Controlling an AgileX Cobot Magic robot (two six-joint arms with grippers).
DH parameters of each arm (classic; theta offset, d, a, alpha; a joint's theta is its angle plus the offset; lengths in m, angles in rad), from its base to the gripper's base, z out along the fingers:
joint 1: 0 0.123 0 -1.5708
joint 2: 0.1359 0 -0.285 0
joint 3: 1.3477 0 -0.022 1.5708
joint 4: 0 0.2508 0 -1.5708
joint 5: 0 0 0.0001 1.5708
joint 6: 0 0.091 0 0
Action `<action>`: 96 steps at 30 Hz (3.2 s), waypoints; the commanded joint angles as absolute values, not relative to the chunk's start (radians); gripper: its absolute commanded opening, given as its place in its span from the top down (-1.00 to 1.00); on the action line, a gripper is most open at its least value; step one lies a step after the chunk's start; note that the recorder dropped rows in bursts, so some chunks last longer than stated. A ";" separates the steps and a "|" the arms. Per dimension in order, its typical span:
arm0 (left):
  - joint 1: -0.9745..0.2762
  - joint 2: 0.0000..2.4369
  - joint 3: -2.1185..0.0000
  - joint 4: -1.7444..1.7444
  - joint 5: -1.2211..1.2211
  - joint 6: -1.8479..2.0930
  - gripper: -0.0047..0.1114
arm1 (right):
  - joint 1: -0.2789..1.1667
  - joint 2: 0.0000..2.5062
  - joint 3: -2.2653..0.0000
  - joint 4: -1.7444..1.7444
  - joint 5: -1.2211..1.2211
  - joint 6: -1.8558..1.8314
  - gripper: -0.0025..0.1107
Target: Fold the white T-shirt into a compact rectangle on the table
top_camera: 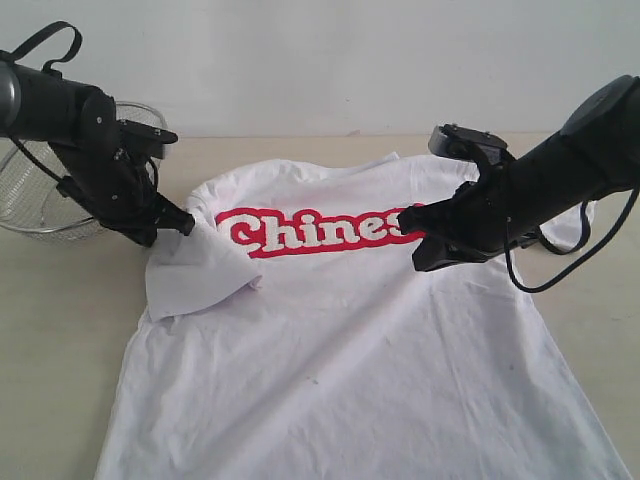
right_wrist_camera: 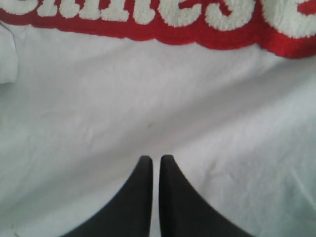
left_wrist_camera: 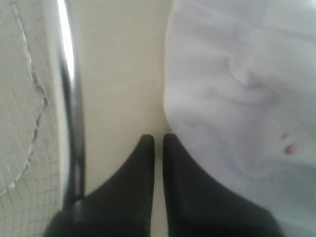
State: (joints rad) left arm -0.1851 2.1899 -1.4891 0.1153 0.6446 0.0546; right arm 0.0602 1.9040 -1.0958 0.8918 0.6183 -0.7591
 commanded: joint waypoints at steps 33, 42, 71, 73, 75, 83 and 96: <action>-0.170 2.018 -1.380 -0.357 0.992 0.233 0.18 | 0.062 1.896 -1.093 0.887 0.586 -0.769 0.94; -0.126 2.063 -1.348 -0.374 0.975 0.174 0.07 | 0.062 1.896 -1.093 0.885 0.608 -0.769 0.94; -0.111 2.137 -1.348 -0.411 0.852 0.182 0.46 | 0.062 1.896 -1.093 0.885 0.615 -0.773 0.94; -0.111 2.137 -1.348 -0.411 0.838 0.182 0.75 | 0.062 1.896 -1.093 0.885 0.615 -0.773 0.94; -0.111 2.137 -1.350 -0.411 0.821 0.185 0.83 | 0.062 1.896 -1.093 0.885 0.615 -0.773 0.94; -0.111 2.064 -1.350 -0.411 0.788 0.185 0.83 | 0.062 1.896 -1.093 0.885 0.609 -0.773 0.94; -0.111 2.019 -1.372 -0.411 0.840 0.200 0.83 | 0.062 1.896 -1.093 0.885 0.665 -0.773 0.94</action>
